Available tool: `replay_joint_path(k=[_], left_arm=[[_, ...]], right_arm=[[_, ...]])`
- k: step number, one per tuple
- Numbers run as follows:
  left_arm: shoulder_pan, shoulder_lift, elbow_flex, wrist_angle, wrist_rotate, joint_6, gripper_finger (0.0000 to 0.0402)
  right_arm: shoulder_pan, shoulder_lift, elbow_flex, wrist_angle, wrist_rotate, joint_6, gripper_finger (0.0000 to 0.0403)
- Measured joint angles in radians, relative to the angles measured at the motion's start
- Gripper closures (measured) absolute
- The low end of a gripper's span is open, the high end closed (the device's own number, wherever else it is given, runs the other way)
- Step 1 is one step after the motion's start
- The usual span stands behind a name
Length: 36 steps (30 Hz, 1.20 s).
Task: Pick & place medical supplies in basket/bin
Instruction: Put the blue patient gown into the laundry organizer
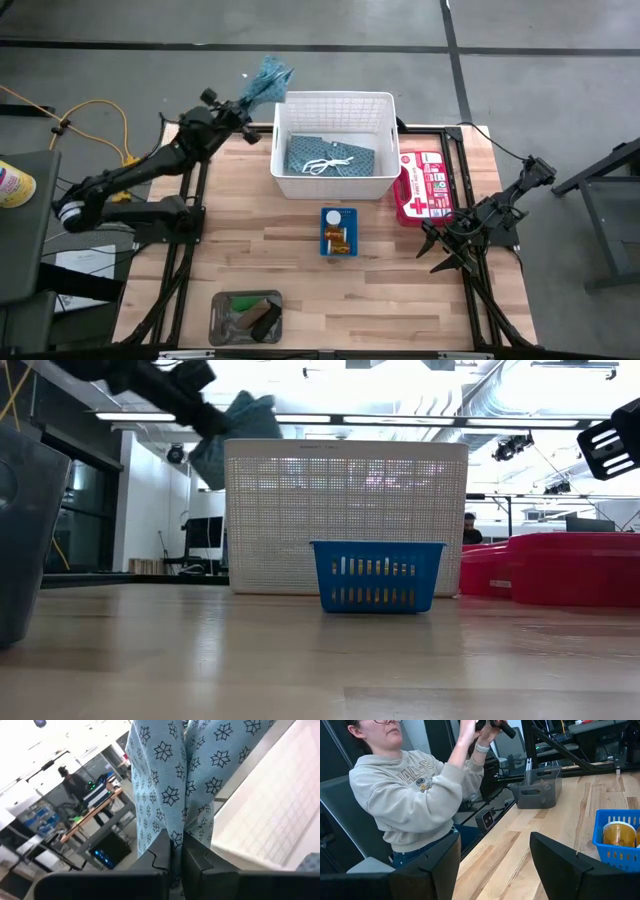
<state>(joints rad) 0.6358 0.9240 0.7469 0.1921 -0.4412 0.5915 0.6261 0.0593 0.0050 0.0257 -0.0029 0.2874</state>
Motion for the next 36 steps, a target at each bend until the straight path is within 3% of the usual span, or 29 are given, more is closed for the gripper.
replay_joint_path(k=[7,14,24,36], left_arm=[[-0.056,0.177,0.168,0.0,-0.003,0.023,0.0393],[-0.095,0.279,0.26,0.001,-0.005,0.023,0.0393],[-0.162,0.341,0.281,0.057,-0.001,0.048,0.0393],[-0.233,0.503,0.281,0.112,0.001,0.003,0.0393]], right_arm=[[0.0,0.0,0.0,0.0,0.0,0.0,0.0177],[0.0,0.0,0.0,0.0,0.0,0.0,0.0177],[0.0,0.0,0.0,0.0,0.0,0.0,0.0177],[0.0,0.0,0.0,0.0,0.0,0.0,0.0177]])
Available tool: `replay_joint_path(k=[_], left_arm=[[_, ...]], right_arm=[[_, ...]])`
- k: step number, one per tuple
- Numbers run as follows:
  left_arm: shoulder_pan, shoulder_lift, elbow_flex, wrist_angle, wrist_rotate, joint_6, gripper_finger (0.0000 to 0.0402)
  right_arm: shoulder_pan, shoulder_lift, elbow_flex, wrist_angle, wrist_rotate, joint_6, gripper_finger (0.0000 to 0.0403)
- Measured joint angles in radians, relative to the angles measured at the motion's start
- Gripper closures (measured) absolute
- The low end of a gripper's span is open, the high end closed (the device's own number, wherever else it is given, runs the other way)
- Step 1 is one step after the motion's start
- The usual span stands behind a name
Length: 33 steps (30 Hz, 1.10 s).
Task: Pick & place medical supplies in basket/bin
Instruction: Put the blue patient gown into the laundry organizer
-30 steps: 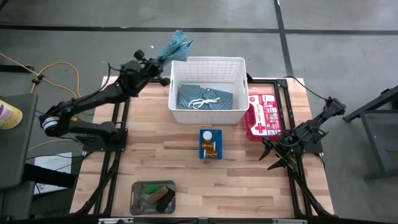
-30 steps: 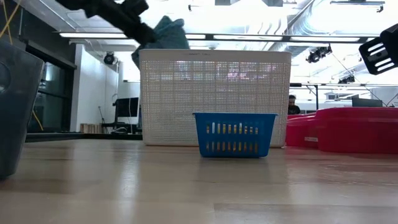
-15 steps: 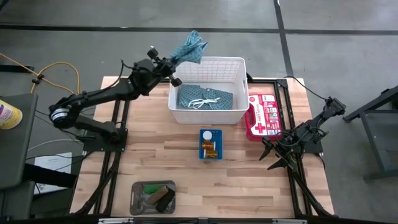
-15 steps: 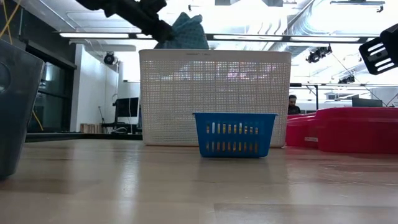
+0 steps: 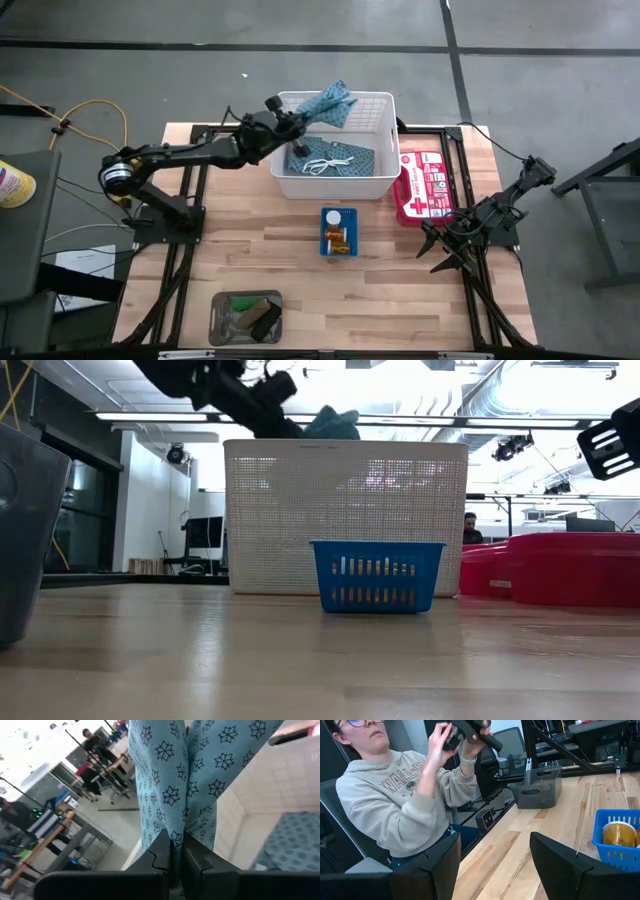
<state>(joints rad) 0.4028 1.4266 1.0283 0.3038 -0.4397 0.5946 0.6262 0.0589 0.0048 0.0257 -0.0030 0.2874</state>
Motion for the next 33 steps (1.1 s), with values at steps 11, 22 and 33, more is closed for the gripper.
replay_joint_path(k=[11,22,33], left_arm=[[-0.022,0.128,0.0,0.064,0.052,-0.05,0.0393],[-0.019,0.137,0.0,0.051,0.051,-0.046,0.0393],[-0.025,0.189,-0.001,-0.008,0.082,-0.069,0.0393]], right_arm=[[0.0,0.0,0.0,0.0,0.0,0.0,0.0177],[0.0,0.0,0.0,0.0,0.0,0.0,0.0177],[0.0,0.0,0.0,0.0,0.0,0.0,0.0177]])
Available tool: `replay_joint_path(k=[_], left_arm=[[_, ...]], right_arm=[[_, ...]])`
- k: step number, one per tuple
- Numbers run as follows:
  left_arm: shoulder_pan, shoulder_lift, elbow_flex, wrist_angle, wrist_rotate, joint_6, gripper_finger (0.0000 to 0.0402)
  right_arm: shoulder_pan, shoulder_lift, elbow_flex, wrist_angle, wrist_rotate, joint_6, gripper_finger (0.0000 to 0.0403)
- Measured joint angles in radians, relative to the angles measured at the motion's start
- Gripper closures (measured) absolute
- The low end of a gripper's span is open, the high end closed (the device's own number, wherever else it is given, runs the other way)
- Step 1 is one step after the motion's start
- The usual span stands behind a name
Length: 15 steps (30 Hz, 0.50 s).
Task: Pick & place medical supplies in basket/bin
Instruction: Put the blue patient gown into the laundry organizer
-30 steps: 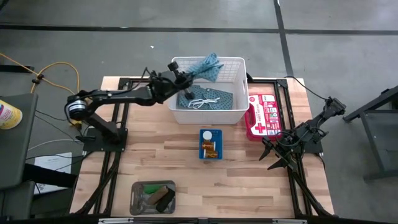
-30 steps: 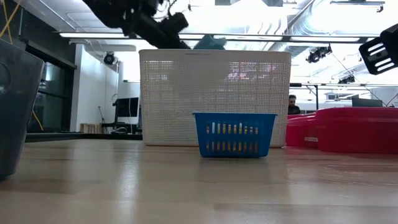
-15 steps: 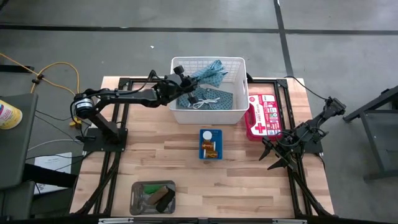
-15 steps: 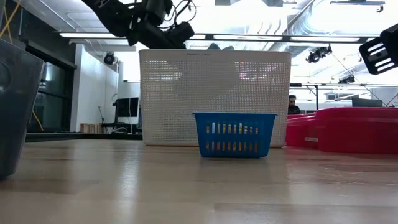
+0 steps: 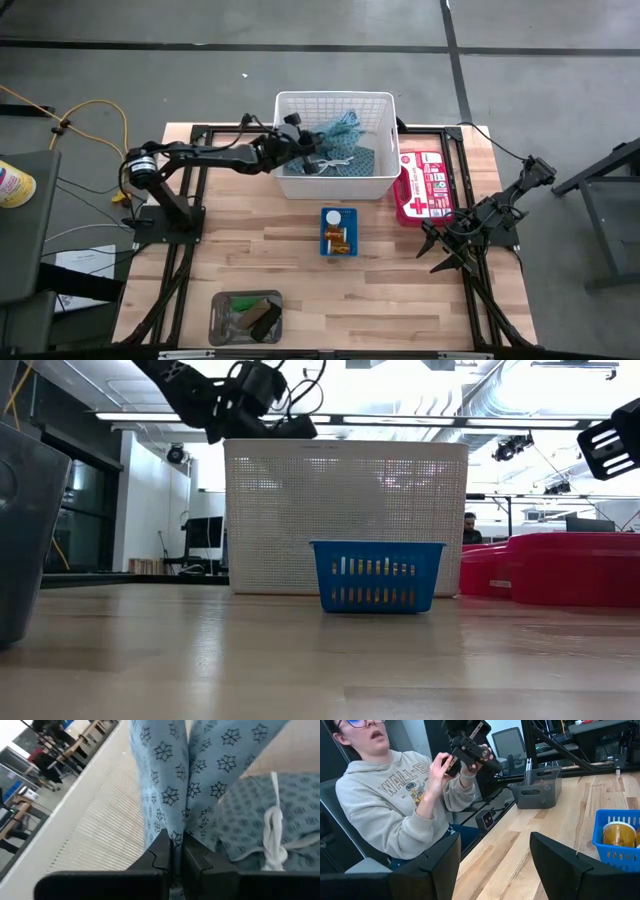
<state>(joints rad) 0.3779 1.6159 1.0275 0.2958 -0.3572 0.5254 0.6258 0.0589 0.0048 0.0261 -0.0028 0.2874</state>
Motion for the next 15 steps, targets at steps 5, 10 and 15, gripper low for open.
replay_joint_path(k=[5,10,15], left_arm=[[0.001,0.017,0.0,-0.003,0.004,-0.012,0.0393],[0.001,0.017,0.0,0.002,0.01,-0.022,0.039],[0.001,0.017,0.0,0.004,0.009,-0.026,0.0352]], right_arm=[[0.0,0.0,0.0,0.0,0.001,0.0,0.0177],[0.0,0.0,0.0,0.0,0.0,0.0,0.0177],[0.0,0.0,0.0,0.0,0.0,0.0,0.0177]])
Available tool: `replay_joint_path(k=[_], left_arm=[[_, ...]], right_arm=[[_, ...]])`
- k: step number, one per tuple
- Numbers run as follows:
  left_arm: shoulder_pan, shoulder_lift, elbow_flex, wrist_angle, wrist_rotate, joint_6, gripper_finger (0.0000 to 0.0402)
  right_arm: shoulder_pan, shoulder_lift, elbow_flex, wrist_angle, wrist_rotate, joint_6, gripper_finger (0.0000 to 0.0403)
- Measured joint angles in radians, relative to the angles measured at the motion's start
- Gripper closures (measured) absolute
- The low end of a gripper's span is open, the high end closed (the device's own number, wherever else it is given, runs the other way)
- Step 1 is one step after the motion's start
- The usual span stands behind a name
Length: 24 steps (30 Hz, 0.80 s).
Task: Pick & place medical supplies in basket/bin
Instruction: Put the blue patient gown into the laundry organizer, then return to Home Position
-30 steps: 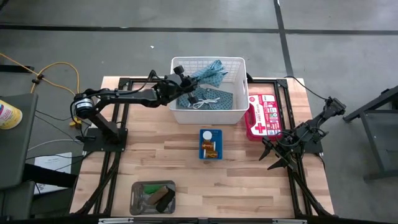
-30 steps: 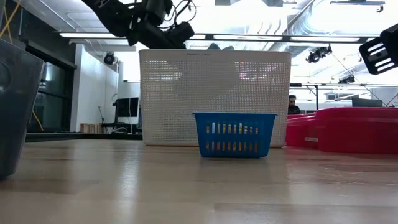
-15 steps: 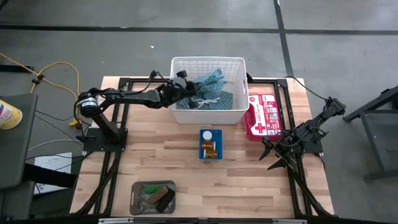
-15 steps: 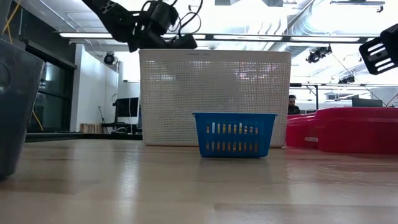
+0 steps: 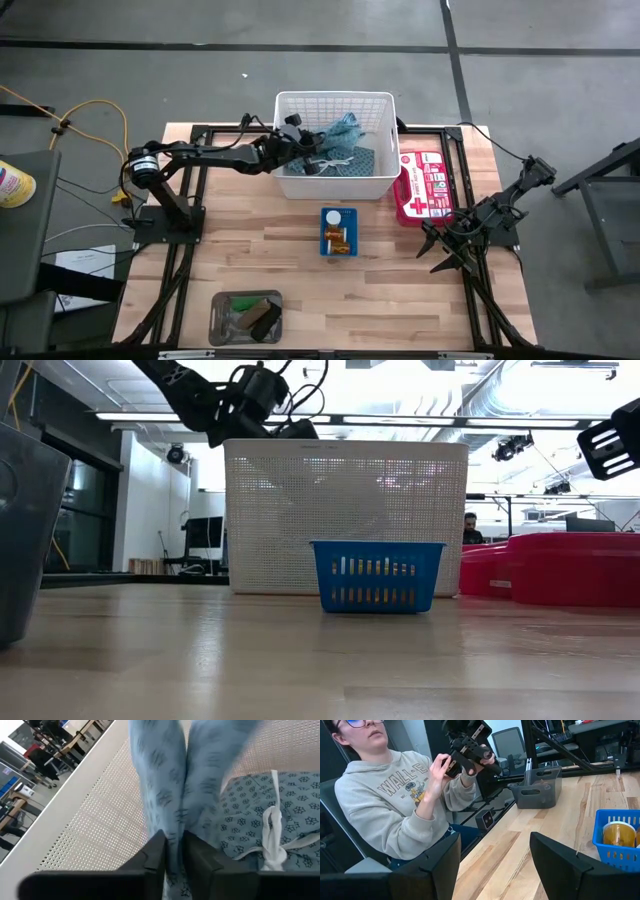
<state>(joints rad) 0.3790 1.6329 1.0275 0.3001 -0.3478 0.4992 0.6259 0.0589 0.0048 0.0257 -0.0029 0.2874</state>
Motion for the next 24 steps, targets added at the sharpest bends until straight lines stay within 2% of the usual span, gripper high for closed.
replay_joint_path(k=[9,19,24], left_arm=[[0.0,-0.001,0.0,0.003,0.0,-0.003,0.0261],[0.0,-0.001,0.0,0.004,0.0,-0.003,0.0252],[-0.002,-0.047,0.0,0.077,-0.023,0.023,0.0252]], right_arm=[[0.0,0.0,0.0,0.0,0.0,0.0,0.0177],[0.0,0.0,0.0,0.0,0.0,0.0,0.0177],[0.0,0.0,0.0,0.0,0.0,0.0,0.0177]])
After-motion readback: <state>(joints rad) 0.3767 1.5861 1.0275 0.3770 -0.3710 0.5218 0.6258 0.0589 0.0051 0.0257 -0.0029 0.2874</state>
